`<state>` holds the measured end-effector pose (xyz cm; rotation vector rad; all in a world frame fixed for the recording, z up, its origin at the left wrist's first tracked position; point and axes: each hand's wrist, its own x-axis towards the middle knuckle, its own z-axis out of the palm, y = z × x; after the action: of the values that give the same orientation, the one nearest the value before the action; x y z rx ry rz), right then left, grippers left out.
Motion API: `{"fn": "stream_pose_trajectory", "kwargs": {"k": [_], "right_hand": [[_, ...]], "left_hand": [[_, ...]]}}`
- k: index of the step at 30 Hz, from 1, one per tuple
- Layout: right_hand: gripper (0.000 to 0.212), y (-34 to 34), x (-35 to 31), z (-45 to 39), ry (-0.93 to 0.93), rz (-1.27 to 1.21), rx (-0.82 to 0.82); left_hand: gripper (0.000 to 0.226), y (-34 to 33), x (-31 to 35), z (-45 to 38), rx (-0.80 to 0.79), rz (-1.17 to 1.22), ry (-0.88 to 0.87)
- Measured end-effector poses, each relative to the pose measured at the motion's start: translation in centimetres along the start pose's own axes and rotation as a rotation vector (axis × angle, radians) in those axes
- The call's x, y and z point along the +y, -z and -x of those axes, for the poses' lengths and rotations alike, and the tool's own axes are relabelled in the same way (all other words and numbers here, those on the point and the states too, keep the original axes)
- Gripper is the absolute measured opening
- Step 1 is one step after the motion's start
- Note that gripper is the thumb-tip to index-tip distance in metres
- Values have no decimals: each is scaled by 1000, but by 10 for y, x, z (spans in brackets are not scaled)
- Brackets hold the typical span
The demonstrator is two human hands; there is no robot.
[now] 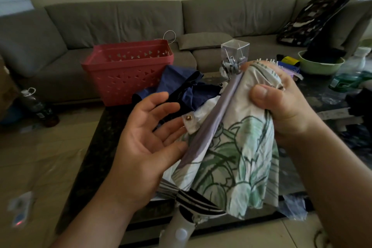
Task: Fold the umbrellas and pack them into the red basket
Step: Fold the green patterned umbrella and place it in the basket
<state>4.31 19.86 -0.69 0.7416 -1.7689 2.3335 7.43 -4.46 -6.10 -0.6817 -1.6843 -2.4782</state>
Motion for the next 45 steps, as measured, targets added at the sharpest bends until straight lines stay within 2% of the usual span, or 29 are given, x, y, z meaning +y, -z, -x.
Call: {"fn": "stream_pose_trajectory", "kwargs": {"k": [6,9,11,14,19,23,25,31,34,36,39,41,43,45], "right_hand": [[36,-1,2,0,-3,-8,-14],[46,0,6,-2,-22,5,-5],[51,1,7,-3,-28,12,4],[31,0,9,-2,-21,-9,26],[15,-6,12,0,12,16,67],[26,-7,15,1,7,75,127],[25,-8,15,2,7,92,133],[31,-9,15,1,20,139,161],[32,-9,13,1,34,152,155],[30,-9,13,2,45,143,139],[28,-8,11,2,58,146,116],[29,-8,10,2,55,149,116],[28,-9,10,2,51,143,115],[30,-9,11,2,56,142,108]], "left_hand": [[62,-2,1,-3,81,44,54],[57,-1,2,-3,86,37,18],[44,-4,3,-1,75,36,13],[36,-9,3,3,25,6,11],[40,-14,2,6,-13,-102,-10],[46,-13,-1,6,30,-173,7],[45,-15,-1,6,39,-189,-4],[34,-14,-3,7,53,-397,-180],[33,-14,-2,9,64,-424,-215],[32,-14,0,7,137,-383,-156],[33,-11,-3,4,345,-306,18],[30,-7,-6,3,404,-396,51],[23,-1,-4,4,383,-583,-60],[19,-3,2,5,251,-694,-161]]}}
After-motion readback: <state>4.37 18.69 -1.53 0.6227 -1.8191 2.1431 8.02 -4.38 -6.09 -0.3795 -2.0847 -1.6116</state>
